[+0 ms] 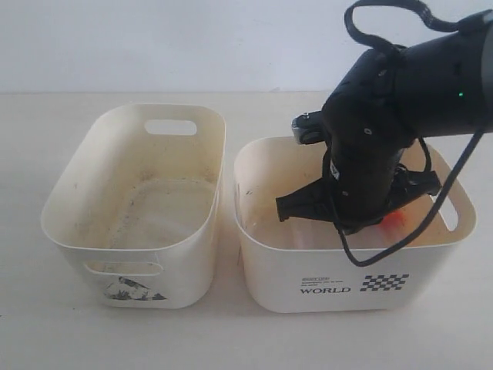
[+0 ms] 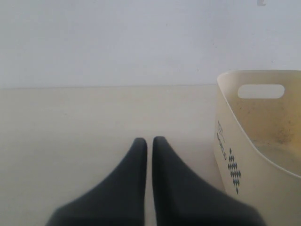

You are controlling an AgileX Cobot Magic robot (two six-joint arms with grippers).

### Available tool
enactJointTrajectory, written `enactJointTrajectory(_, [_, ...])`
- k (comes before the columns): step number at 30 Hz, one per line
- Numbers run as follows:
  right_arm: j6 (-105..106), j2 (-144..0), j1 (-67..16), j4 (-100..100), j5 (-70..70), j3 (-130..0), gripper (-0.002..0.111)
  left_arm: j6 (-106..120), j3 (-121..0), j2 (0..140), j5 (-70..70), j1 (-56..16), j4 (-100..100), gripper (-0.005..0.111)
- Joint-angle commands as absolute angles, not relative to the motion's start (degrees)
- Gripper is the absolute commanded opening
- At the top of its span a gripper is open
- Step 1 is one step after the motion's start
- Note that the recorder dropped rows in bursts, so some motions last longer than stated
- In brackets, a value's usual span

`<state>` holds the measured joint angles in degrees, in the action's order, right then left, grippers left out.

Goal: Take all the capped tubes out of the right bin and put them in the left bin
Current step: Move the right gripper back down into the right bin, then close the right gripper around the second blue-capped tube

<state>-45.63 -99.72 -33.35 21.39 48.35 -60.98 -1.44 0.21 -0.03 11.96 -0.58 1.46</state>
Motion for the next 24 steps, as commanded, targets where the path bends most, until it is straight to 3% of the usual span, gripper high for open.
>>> enactJointTrajectory(1, [-45.3,-101.2,-33.1,21.2,48.3,-60.7,0.000,-2.0,0.0,0.0,12.0,-0.6,1.2,0.004])
enactJointTrajectory(13, [-42.9,-103.5,-33.1,21.1,48.4,-60.7,0.003,-2.0,0.0,0.0,12.0,-0.6,1.2,0.004])
enactJointTrajectory(15, [-42.9,-103.9,-33.1,21.2,48.4,-60.7,0.012,-2.0,0.0,0.0,12.0,-0.6,1.2,0.004])
enactJointTrajectory(18, [-42.5,-104.1,-33.1,21.5,48.4,-60.7,0.052,-2.0,0.0,0.0,12.0,-0.6,1.2,0.004])
enactJointTrajectory(20, [-43.0,-104.1,-33.1,22.4,48.4,-60.7,0.057,-2.0,0.0,0.0,12.0,-0.6,1.2,0.004])
enactJointTrajectory(24, [-46.4,-104.1,-33.1,27.5,50.3,-60.7,0.057,-2.0,0.0,0.0,12.0,-0.6,1.2,0.004])
